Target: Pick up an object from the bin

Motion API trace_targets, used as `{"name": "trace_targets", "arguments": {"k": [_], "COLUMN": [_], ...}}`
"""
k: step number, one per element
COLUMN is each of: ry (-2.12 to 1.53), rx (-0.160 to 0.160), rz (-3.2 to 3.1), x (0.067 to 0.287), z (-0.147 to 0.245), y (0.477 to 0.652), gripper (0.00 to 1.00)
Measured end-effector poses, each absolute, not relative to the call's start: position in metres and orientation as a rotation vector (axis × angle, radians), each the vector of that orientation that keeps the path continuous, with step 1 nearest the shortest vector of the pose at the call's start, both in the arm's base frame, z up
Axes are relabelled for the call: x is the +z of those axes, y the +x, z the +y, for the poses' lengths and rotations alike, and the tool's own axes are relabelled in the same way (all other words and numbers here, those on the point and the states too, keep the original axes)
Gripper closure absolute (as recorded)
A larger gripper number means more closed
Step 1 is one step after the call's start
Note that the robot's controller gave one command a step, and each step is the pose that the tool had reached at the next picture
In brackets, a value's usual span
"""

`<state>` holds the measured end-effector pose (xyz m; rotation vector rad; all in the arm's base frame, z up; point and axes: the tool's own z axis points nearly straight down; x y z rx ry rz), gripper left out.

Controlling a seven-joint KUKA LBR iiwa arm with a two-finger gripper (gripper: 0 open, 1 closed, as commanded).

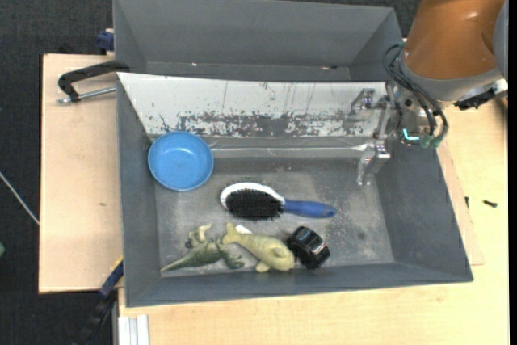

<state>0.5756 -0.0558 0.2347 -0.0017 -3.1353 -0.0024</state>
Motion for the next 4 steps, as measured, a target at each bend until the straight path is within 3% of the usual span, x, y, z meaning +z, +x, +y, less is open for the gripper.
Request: {"name": "trace_targets", "arguments": {"k": [1,2,3,4], "ry": [-0.173,-0.534,-0.675,-0.763], "rx": [-0.002,-0.006,-0.006,-0.008], "rz": [-3.143,-3.103,-3.073,-3.048], "x": [0.071,0.102,0.105,0.073], "z": [0.041,0.054,0.084,0.088], "y": [0.569,0.57,0.582,0.584], "gripper": [0.0,0.0,0.0,0.0]}}
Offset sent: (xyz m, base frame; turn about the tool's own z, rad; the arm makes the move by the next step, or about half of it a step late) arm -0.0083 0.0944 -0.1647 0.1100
